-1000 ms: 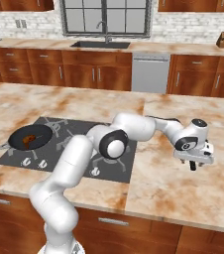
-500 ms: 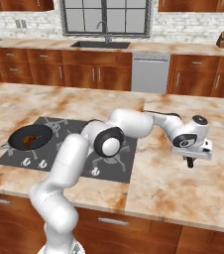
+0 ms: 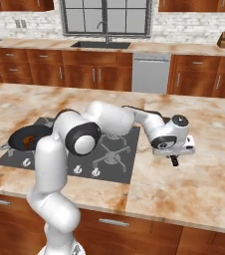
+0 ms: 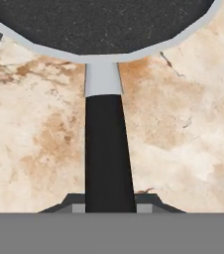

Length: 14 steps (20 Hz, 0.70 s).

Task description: Place both pans onto different burners. Then place the tomato and the chicken drumstick on different pans.

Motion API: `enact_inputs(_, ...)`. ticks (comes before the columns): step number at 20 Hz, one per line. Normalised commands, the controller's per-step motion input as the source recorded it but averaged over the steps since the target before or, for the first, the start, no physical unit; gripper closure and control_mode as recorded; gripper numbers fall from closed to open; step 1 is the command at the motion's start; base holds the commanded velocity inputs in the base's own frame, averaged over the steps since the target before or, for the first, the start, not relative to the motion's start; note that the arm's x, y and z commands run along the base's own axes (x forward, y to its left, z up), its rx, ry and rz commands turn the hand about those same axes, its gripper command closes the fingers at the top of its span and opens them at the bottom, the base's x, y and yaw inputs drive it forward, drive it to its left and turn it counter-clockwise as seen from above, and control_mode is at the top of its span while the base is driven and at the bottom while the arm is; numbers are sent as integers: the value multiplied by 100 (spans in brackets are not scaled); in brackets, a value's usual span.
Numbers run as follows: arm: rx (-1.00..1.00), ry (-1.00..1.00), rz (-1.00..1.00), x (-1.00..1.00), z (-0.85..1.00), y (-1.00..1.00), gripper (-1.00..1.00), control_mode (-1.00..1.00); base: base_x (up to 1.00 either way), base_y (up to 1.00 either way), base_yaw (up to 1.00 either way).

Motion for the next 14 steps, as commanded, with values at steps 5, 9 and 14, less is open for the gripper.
enact_inputs(5,-4,1,45,6,4,70,100,-100,0,0,0)
enact_inputs(9,0,1,46,11,5,43,100,-100,0,0,0)
enact_inputs(14,0,9,41,28,15,35,100,-100,0,0,0)
